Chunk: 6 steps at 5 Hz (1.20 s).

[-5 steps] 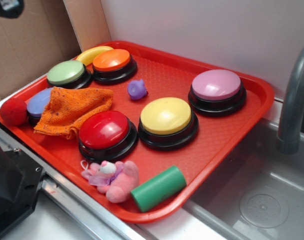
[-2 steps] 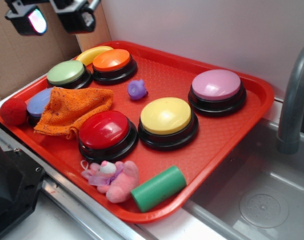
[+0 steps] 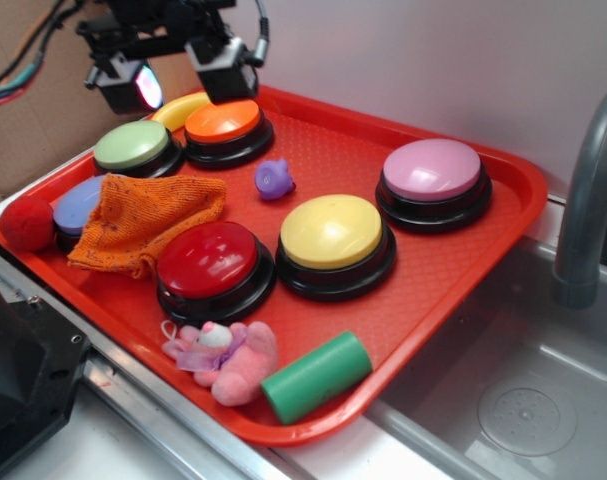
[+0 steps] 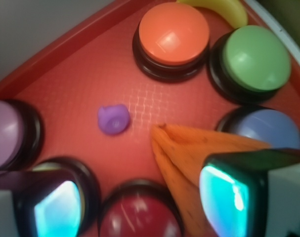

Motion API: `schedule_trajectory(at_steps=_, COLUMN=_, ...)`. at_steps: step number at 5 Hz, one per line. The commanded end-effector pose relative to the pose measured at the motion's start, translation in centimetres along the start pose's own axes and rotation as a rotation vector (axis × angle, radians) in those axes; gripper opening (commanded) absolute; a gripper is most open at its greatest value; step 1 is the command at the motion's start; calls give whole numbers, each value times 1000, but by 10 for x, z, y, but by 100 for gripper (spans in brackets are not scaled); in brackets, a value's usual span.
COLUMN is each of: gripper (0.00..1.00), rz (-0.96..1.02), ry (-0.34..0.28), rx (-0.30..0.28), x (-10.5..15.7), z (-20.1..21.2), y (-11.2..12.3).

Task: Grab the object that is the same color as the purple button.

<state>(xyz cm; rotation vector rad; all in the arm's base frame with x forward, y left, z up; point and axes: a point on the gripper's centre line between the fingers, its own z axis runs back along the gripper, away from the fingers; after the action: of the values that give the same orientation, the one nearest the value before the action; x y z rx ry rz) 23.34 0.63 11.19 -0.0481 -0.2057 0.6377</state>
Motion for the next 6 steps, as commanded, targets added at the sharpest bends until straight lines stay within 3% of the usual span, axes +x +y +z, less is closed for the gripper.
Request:
schedule_trajectory(at_steps=1, gripper=100, rz=44, ry=-1, rx=-48, x=25, z=-45, y=-13)
schedule_trajectory(at_steps=2, gripper=100, rz=35, ry=38, rx=-34, x=29, z=-70, y=-18)
schedule_trajectory(at_steps=3, gripper=100, rz=29, ry=24, rx=11, x=30, z=-84, y=-21)
schedule_trajectory(at_steps=4, gripper=100, rz=22, ry=22, rx=16, x=32, z=-92, y=-24)
schedule_trajectory(at_steps=5, gripper=16, rz=13, ry=29, rx=-12, x=34, z=-93, y=-22)
schedule_trajectory(at_steps=6, gripper=0, rz=41, ry=24, rx=-16, x=35, z=-91, y=-21)
